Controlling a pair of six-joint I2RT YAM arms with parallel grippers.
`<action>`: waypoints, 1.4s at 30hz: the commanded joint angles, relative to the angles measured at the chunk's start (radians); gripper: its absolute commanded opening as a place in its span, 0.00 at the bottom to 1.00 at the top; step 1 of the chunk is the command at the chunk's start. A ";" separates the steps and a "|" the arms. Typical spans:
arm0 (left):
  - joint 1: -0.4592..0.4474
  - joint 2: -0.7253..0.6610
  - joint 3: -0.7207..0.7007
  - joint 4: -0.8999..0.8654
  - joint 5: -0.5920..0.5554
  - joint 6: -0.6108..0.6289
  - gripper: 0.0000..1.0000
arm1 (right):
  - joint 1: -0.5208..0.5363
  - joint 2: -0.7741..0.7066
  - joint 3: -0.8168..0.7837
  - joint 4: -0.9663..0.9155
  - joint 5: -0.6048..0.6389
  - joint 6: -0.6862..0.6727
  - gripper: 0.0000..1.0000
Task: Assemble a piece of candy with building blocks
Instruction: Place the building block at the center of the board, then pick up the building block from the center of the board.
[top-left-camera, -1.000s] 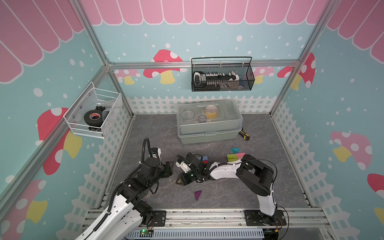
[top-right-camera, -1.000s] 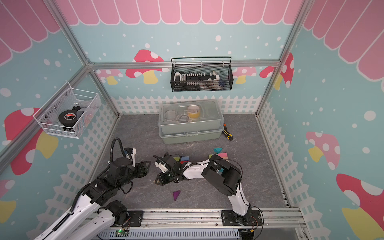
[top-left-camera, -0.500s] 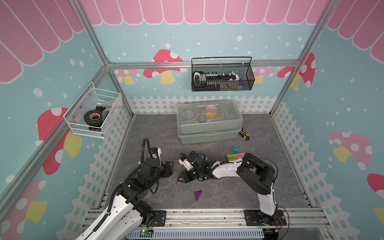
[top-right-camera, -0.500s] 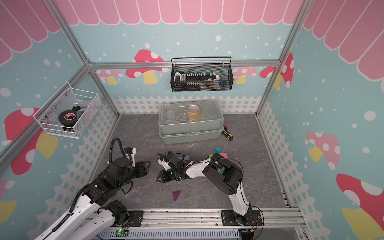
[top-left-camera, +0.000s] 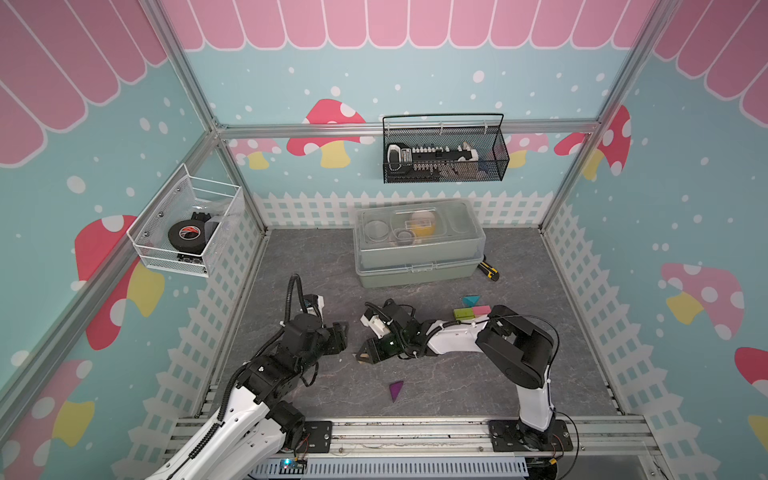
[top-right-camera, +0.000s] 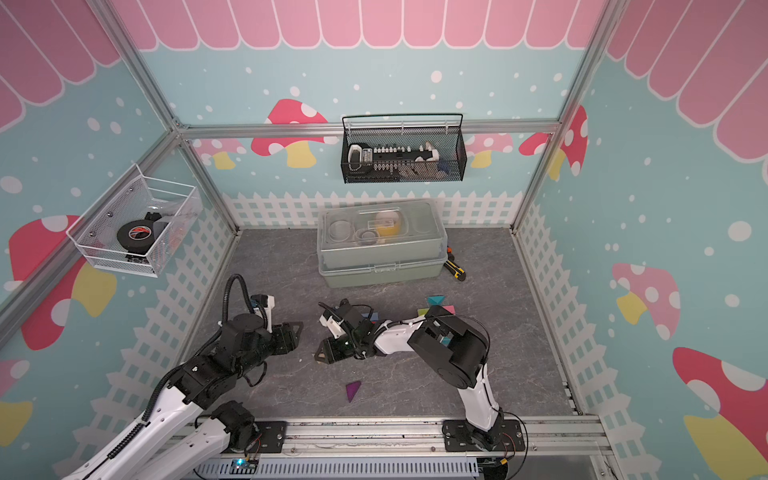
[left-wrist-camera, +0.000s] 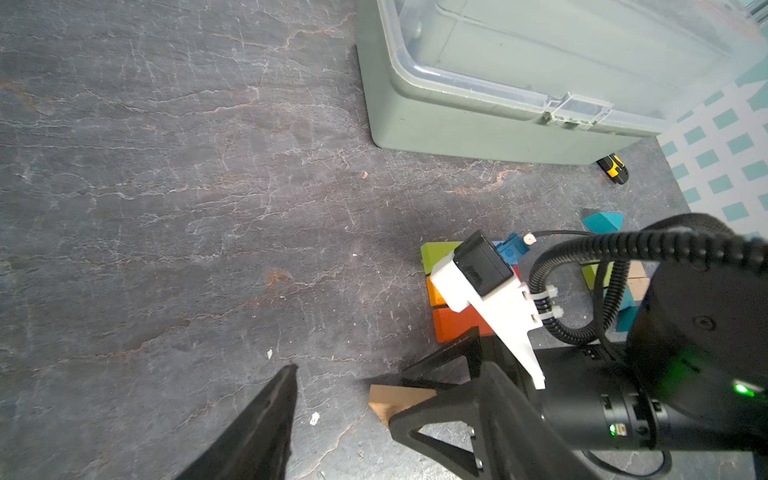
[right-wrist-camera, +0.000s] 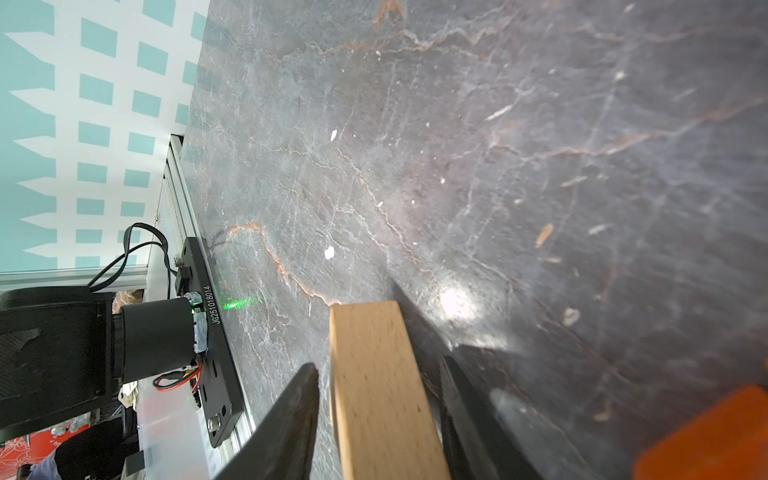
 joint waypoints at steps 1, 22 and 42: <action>-0.006 -0.001 0.025 0.007 0.010 0.025 0.68 | -0.017 -0.023 -0.023 -0.072 0.028 -0.005 0.52; 0.003 0.096 0.344 -0.163 -0.094 0.413 0.80 | -0.128 -0.628 -0.083 -0.361 0.448 -0.392 0.71; -0.176 0.574 0.397 -0.338 0.094 1.079 0.87 | -0.207 -1.059 -0.615 -0.225 0.662 -0.487 0.97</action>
